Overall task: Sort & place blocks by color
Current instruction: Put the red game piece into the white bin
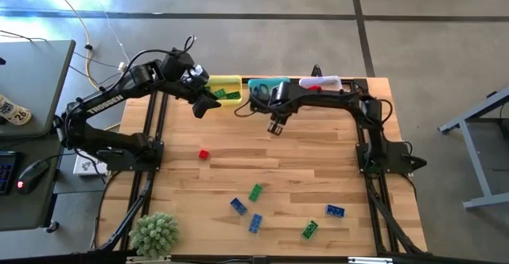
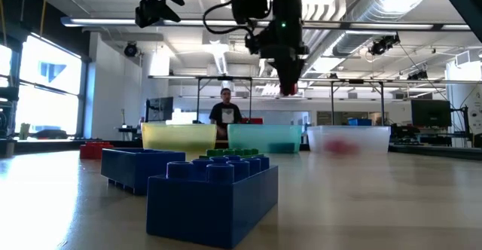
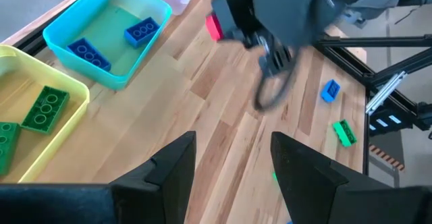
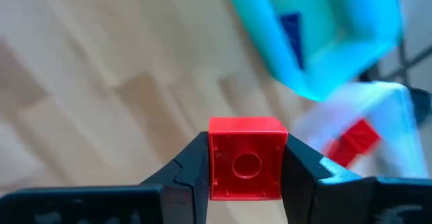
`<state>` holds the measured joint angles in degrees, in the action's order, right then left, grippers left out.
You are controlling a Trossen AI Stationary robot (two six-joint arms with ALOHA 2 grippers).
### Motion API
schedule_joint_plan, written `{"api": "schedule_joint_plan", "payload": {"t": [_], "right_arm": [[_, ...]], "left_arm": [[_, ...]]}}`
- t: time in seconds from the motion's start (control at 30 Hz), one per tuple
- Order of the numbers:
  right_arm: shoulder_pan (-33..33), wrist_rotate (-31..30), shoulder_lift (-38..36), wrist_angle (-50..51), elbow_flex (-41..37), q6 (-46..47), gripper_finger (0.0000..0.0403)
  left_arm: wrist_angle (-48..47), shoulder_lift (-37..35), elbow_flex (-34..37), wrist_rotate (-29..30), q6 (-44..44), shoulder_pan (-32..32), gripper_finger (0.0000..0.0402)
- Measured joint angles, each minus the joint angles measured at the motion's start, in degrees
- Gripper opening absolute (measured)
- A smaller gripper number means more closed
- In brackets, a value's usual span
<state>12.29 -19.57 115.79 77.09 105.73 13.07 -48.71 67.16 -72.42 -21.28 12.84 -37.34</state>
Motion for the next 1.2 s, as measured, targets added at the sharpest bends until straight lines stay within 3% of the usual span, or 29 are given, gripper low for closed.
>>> {"api": "schedule_joint_plan", "payload": {"t": [0.67,1.2], "right_arm": [[21.9,2.1,-0.5,8.1,-0.9,-1.4,0.0107],[36.7,5.0,-0.4,5.1,-10.9,-8.1,0.0110]], "left_arm": [[0.0,0.0,0.0,0.0,0.5,0.0,0.0181],[0.0,0.0,0.0,0.0,3.0,0.0,0.0181]]}}
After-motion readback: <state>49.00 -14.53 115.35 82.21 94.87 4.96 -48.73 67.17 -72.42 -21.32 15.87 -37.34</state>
